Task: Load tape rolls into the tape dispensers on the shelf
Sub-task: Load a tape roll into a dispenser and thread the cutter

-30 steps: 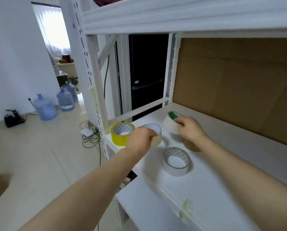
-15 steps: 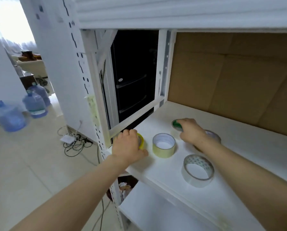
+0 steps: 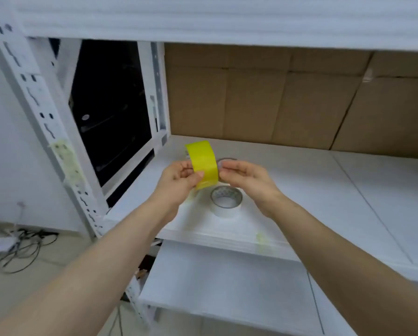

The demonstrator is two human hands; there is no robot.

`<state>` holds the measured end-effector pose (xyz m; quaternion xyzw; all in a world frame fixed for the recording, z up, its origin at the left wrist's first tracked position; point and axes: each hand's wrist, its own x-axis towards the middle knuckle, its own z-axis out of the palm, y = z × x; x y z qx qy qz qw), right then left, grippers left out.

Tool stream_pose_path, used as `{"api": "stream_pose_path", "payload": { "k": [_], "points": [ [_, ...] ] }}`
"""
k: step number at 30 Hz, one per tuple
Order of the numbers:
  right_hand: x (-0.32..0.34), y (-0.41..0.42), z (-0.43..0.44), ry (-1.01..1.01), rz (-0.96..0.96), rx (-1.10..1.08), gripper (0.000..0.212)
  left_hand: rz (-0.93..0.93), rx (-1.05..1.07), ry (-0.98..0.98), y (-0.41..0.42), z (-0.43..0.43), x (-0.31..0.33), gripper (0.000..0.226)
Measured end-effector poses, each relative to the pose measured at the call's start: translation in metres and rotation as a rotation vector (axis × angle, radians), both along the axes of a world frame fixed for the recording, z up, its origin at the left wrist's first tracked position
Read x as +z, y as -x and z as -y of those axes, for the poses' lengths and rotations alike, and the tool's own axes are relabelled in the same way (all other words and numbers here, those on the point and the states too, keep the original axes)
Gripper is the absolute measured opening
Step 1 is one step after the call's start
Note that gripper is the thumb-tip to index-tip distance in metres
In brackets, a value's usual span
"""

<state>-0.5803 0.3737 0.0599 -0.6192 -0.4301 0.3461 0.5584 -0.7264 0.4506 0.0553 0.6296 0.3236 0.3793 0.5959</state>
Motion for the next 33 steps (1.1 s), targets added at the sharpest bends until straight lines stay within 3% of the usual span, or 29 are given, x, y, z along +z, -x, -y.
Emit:
{"api": "stream_pose_path", "payload": {
  "k": [6,13,22,28,33],
  "points": [
    [0.001,-0.075,0.12,-0.133,-0.001,-0.235,0.012,0.005,-0.299,-0.026,-0.109,0.107,0.0,0.021],
    [-0.017,-0.208,0.34,-0.13,-0.12,-0.663,0.01,-0.128,-0.562,-0.038,-0.277,0.282,-0.002,0.027],
    [-0.032,-0.324,0.553,-0.153,-0.278,-1.079,0.012,-0.344,-0.626,-0.217,-0.438,0.428,-0.031,0.036],
    [-0.042,-0.383,0.607,-0.177,-0.375,-1.147,0.01,-0.538,-0.581,-0.503,-0.531,0.458,-0.044,0.055],
    [-0.046,-0.46,0.611,-0.218,-0.432,-1.209,0.027,-0.678,-0.483,-0.76,-0.607,0.47,-0.05,0.072]
  ]
}}
